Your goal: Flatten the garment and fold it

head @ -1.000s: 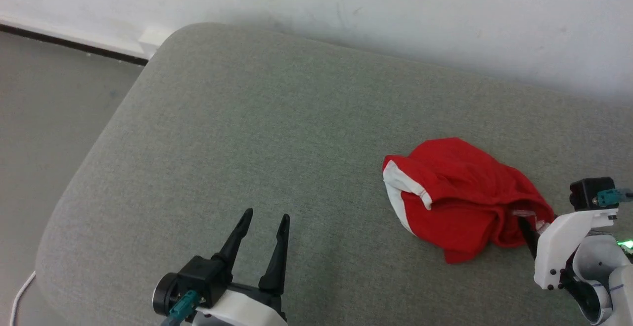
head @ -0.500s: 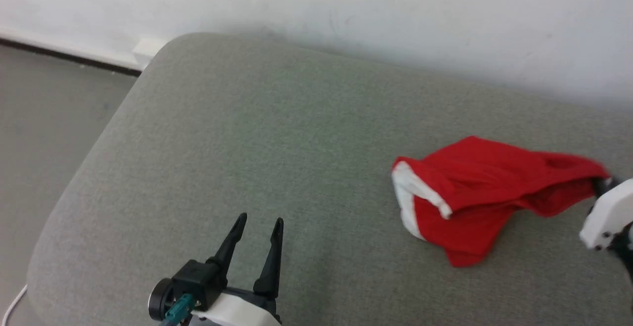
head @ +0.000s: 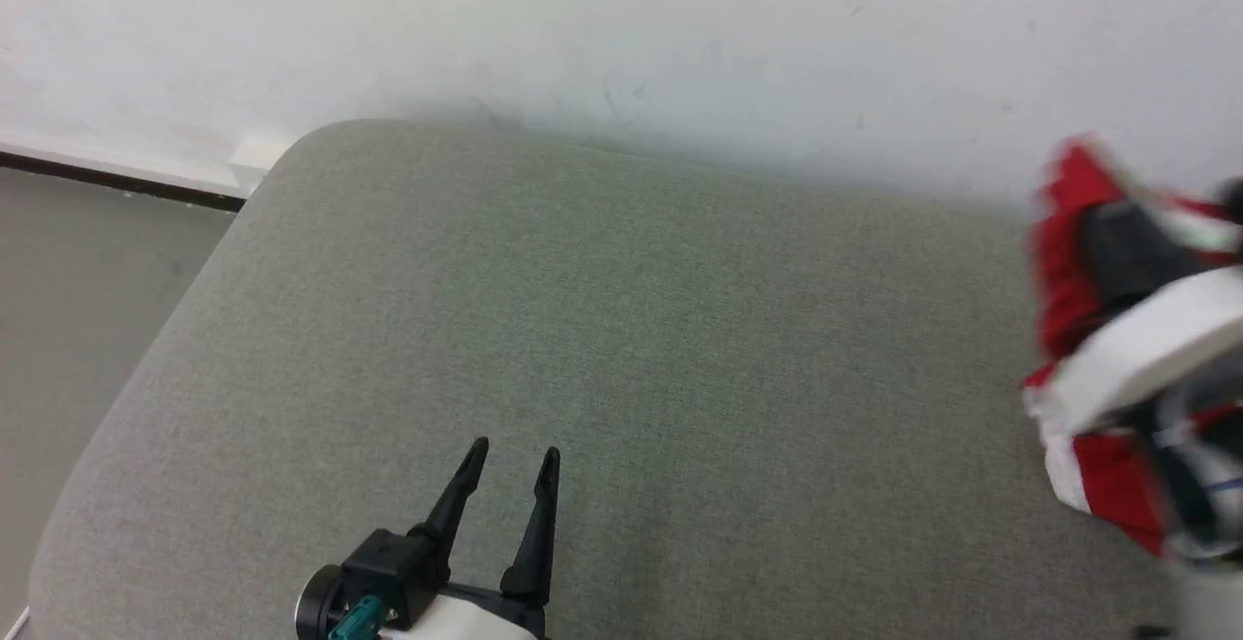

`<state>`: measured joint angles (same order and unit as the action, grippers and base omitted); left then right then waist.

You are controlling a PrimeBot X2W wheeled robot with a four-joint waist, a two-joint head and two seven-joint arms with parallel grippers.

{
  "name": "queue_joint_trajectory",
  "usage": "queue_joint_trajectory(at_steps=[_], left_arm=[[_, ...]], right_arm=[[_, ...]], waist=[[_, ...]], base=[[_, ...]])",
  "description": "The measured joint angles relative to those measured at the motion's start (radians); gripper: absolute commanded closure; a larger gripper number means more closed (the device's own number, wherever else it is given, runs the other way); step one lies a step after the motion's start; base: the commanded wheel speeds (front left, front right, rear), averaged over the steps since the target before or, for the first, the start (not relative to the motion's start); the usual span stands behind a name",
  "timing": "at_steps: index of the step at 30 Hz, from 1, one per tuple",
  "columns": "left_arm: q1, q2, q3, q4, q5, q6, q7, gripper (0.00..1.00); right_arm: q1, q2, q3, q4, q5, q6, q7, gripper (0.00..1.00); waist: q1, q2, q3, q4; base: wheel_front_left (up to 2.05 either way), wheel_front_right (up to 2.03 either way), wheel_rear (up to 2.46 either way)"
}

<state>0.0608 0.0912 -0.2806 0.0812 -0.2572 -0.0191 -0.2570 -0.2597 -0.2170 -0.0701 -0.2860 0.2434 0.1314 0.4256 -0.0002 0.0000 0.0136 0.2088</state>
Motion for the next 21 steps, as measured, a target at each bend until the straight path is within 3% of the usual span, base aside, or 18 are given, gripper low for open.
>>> queue_joint_trajectory(at_steps=[4, 8, 15, 16, 17, 21], left_arm=[[0.001, -0.007, 0.000, 0.003, 0.006, -0.011, 0.000, 0.00], [0.000, -0.019, -0.010, 0.010, 0.012, -0.017, 0.000, 0.00], [-0.008, -0.031, -0.033, 0.033, 0.012, -0.023, 0.000, 0.00], [-0.009, -0.032, -0.033, 0.034, 0.012, -0.023, 0.000, 0.00], [-0.009, -0.032, -0.033, 0.036, 0.012, -0.023, 0.000, 0.00], [-0.012, -0.034, -0.027, 0.042, 0.011, -0.021, 0.000, 0.00]], right_arm=[[0.004, 0.026, 0.245, 0.053, 0.033, 0.001, 0.012, 1.00], [-0.009, 0.059, 0.438, 0.218, 0.075, 0.000, -0.027, 1.00], [-0.087, 0.101, 0.643, 0.513, 0.101, 0.000, -0.104, 1.00], [-0.087, 0.108, 0.665, 0.547, 0.106, 0.000, -0.104, 0.58], [-0.088, 0.110, 0.691, 0.579, 0.110, 0.000, -0.103, 0.00], [-0.091, 0.116, 0.755, 0.660, 0.144, 0.000, -0.105, 0.00]], waist=[[0.0000, 0.0000, 0.003, 0.016], [0.0003, 0.0000, 0.017, 0.038], [0.0003, 0.0000, 0.051, 0.096], [0.0003, 0.0000, 0.056, 0.104], [0.0003, 0.0000, 0.060, 0.112], [0.0003, 0.0000, 0.069, 0.132]], base=[[0.00, 0.00, 0.00], [0.00, 0.00, 0.00], [0.00, 0.00, 0.00], [0.00, 0.00, 0.00], [0.00, 0.00, 0.00], [0.00, 0.00, 0.00]])
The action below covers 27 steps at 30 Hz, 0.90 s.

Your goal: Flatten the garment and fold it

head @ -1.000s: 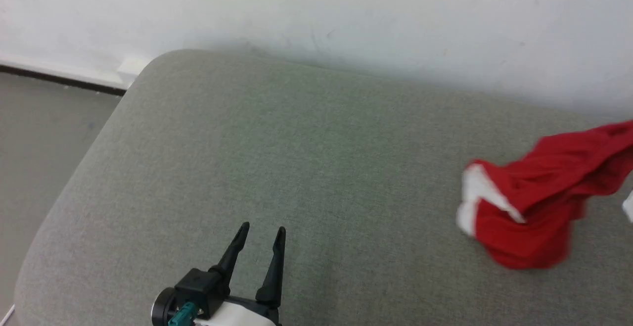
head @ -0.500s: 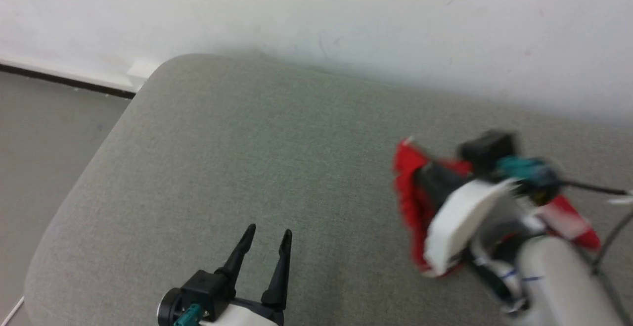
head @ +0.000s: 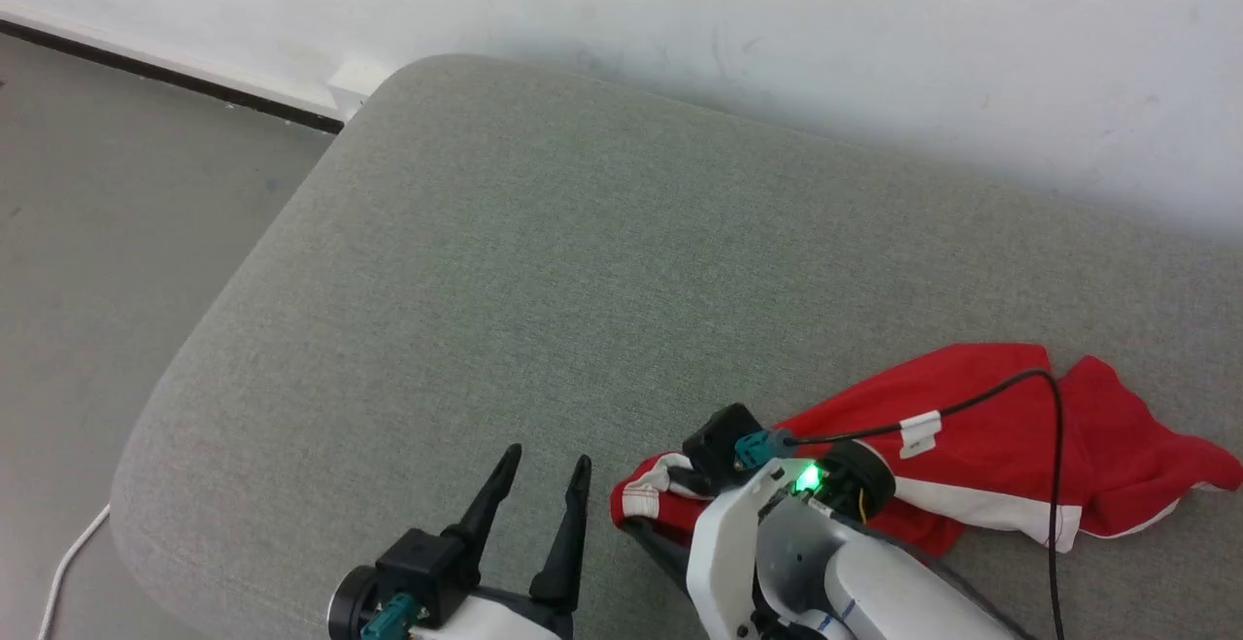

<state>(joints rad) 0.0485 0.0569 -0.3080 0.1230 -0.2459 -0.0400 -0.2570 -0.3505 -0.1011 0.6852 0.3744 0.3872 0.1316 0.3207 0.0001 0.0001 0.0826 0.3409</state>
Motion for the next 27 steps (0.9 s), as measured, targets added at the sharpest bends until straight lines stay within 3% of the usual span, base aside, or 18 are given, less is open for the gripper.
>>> queue_joint_trajectory(at_steps=[7, 13, 16, 20, 27], left_arm=[[0.001, 0.000, 0.035, 0.003, 0.003, 0.006, 0.000, 0.00], [0.003, 0.001, 0.067, -0.004, 0.010, 0.006, 0.000, 0.00], [0.009, 0.001, 0.084, -0.013, 0.010, 0.006, 0.000, 0.00], [0.011, 0.001, 0.108, -0.027, 0.008, 0.007, 0.000, 0.00], [0.012, 0.000, 0.131, -0.036, -0.001, 0.007, 0.000, 0.00]], right_arm=[[-0.022, -0.040, 0.011, 0.005, 0.058, 0.000, -0.007, 0.00], [-0.020, -0.154, -0.074, -0.083, 0.053, 0.000, 0.032, 0.00], [0.009, -0.210, -0.172, -0.151, 0.034, 0.000, 0.036, 0.00], [0.066, -0.221, -0.375, -0.254, 0.007, 0.000, -0.063, 0.00], [0.253, -0.141, -0.650, -0.337, -0.088, 0.000, -0.266, 0.00]], waist=[[-0.0001, 0.0000, -0.022, -0.023], [-0.0001, 0.0000, -0.056, -0.081], [-0.0001, 0.0000, -0.070, -0.113], [-0.0002, 0.0000, -0.083, -0.153], [-0.0002, 0.0000, -0.091, -0.214]], base=[[0.00, 0.00, 0.00], [0.00, 0.00, 0.00], [0.00, 0.00, 0.00], [0.00, 0.00, 0.00], [0.00, 0.00, 0.00]])
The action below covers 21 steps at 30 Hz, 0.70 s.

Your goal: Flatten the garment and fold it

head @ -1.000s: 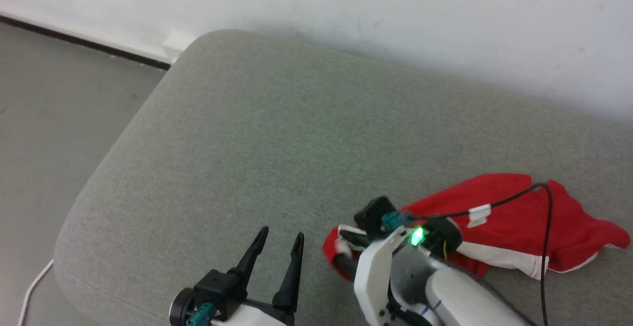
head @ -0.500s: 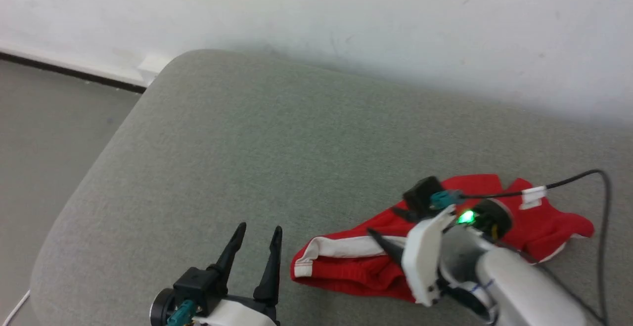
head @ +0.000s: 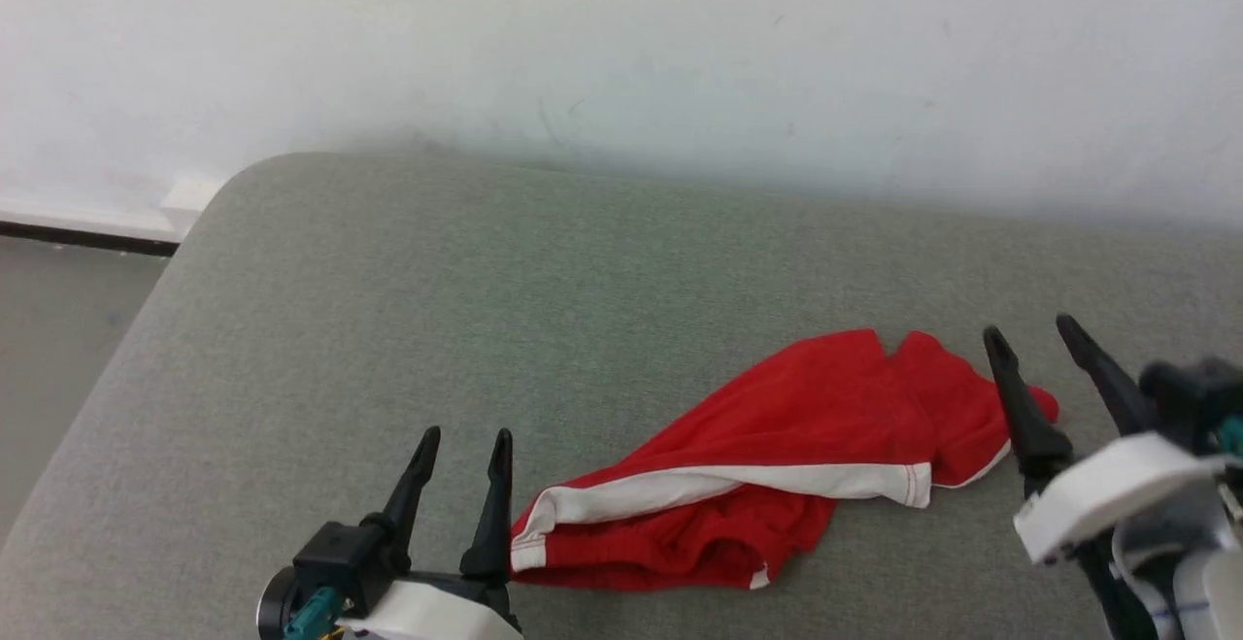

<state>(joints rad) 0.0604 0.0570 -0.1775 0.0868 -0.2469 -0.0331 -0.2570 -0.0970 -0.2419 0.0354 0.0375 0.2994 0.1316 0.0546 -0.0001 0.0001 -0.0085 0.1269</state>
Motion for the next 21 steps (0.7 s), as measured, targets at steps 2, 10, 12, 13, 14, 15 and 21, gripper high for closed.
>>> queue_joint_trajectory(at_steps=[2, 10, 12, 13, 14, 15, 21], left_arm=[[0.000, 0.000, 0.007, -0.002, -0.001, 0.000, 0.000, 0.00], [0.000, -0.001, 0.020, -0.038, 0.031, -0.010, 0.000, 0.00], [0.000, -0.001, 0.020, -0.038, 0.036, -0.011, 0.000, 0.00], [0.000, -0.001, 0.020, -0.037, 0.037, -0.012, 0.000, 0.00], [0.000, -0.001, 0.019, -0.036, 0.038, -0.016, 0.000, 0.00], [0.000, -0.001, 0.018, -0.036, 0.038, -0.019, 0.000, 0.00], [-0.004, -0.002, 0.004, -0.029, 0.038, -0.020, 0.000, 0.00]], right_arm=[[0.054, 0.045, -0.043, -0.015, -0.016, 0.000, -0.046, 0.00], [0.177, 0.140, -0.072, -0.028, -0.074, 0.000, -0.073, 0.00], [0.181, 0.147, -0.065, -0.024, -0.080, 0.000, -0.037, 0.00], [0.181, 0.149, -0.063, -0.022, -0.081, 0.000, -0.010, 0.00], [0.180, 0.151, -0.064, -0.020, -0.081, 0.000, 0.023, 0.00], [0.177, 0.153, -0.067, -0.015, -0.079, 0.000, 0.065, 0.00], [0.095, 0.170, -0.076, 0.023, -0.042, 0.000, 0.330, 0.00]], waist=[[0.0001, 0.0000, 0.001, -0.013], [0.0000, 0.0000, 0.025, -0.037], [0.0001, 0.0000, 0.033, -0.038], [0.0001, 0.0000, 0.037, -0.037], [0.0001, 0.0000, 0.042, -0.037], [0.0000, 0.0000, 0.047, -0.036], [0.0001, 0.0000, 0.078, -0.022]], base=[[0.00, 0.00, 0.00], [0.00, 0.00, 0.00], [0.00, 0.00, 0.00], [0.00, 0.00, 0.00], [0.00, 0.00, 0.00], [0.00, 0.00, 0.00], [0.00, 0.00, 0.00]])
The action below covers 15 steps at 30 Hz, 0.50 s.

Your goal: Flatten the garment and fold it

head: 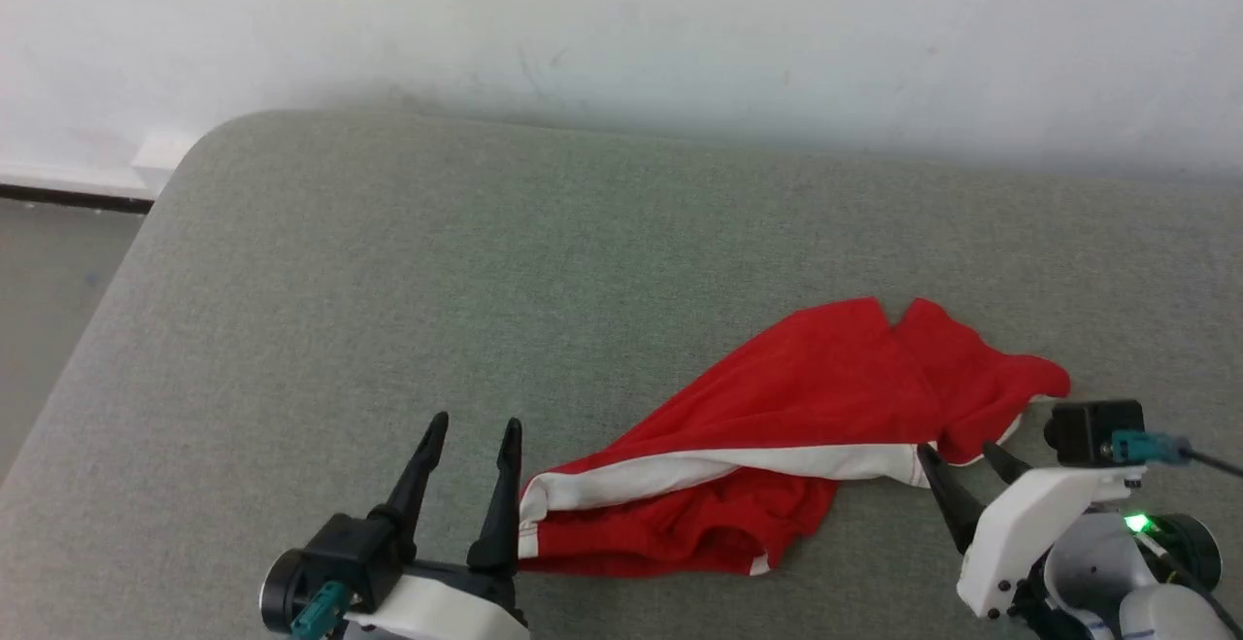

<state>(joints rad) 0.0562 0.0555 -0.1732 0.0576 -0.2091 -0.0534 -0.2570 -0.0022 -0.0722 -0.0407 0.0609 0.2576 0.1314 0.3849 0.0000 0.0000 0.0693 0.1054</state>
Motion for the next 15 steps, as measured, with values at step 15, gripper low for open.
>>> queue_joint_trajectory(at_steps=[15], left_arm=[[-0.043, -0.001, -0.035, 0.020, -0.004, 0.003, 0.000, 0.00]], right_arm=[[-0.100, 0.014, -0.058, 0.117, -0.003, 0.000, 0.267, 0.09]], waist=[[0.0000, 0.0000, 0.063, 0.097]], base=[[0.00, 0.00, 0.00]])
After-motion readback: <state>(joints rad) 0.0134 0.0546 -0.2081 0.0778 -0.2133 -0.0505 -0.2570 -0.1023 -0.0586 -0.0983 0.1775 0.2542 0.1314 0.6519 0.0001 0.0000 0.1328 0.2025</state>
